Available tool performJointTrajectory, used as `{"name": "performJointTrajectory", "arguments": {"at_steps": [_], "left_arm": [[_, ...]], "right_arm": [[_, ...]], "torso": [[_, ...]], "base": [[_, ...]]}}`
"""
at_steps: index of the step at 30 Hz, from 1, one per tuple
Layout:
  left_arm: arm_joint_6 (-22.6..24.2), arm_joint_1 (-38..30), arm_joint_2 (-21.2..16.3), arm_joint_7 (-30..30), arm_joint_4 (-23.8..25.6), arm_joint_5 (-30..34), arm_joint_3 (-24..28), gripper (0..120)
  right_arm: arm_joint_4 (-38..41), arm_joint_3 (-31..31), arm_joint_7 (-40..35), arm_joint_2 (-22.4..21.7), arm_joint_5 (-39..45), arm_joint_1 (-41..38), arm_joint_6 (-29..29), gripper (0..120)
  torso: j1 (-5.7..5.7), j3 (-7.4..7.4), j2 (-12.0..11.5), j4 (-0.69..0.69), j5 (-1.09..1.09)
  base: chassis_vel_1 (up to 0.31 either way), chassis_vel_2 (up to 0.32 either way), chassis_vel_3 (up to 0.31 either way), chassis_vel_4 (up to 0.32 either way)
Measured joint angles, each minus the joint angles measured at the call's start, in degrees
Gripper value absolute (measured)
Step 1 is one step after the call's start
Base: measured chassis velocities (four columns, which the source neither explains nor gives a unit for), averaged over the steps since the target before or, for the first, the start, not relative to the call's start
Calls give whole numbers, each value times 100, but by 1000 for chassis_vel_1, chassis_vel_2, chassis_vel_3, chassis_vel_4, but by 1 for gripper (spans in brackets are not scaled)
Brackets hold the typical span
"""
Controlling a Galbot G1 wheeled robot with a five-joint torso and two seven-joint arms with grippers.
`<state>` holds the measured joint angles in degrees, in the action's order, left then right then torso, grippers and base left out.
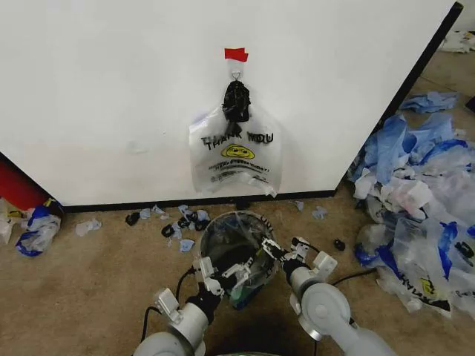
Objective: Pick up the garbage bag from the wall and place it over the trash bin.
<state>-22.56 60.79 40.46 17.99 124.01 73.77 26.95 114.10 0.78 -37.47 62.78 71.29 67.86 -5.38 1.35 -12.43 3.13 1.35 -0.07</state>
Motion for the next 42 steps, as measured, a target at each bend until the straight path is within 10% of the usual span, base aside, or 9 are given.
{"name": "performJointTrajectory", "arguments": {"at_steps": [42], "left_arm": [[-62, -679, 381, 69, -534, -99, 1021, 100]], "right_arm": [[-77, -207, 69, 84, -516, -13, 339, 100]], "torso": [[0, 0, 0, 0, 0]], "base": [[0, 0, 0, 0]]}}
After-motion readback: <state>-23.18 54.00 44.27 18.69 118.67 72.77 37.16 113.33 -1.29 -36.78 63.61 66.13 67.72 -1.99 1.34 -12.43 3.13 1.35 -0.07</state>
